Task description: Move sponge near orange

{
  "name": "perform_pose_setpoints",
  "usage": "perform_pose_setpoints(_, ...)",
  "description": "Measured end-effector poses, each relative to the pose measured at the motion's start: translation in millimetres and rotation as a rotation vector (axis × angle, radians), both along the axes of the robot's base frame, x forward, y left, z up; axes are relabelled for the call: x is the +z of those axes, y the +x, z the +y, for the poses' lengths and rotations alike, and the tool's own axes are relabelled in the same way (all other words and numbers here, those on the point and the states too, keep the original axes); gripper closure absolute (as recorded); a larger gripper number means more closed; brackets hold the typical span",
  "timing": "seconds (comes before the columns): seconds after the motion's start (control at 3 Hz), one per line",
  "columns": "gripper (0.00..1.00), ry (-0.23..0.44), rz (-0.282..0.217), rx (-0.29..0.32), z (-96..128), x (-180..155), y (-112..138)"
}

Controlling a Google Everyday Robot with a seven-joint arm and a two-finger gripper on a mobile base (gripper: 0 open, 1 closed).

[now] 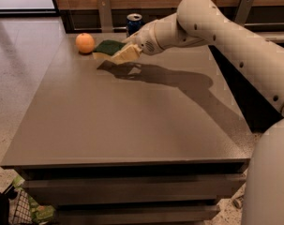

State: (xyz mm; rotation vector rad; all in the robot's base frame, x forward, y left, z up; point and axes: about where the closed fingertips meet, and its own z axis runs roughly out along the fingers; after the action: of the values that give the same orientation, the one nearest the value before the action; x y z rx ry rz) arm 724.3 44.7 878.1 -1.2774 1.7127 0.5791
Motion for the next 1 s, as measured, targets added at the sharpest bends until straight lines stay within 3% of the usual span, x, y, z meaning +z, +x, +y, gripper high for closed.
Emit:
perform_pose_setpoints(0.33,1.00,0.005,-0.010,-0.008,20.6,-17.7,3.3)
perform_pose_setpoints(1.0,0.58,0.006,-0.006,-0.002,25.4,-19.7,2.8)
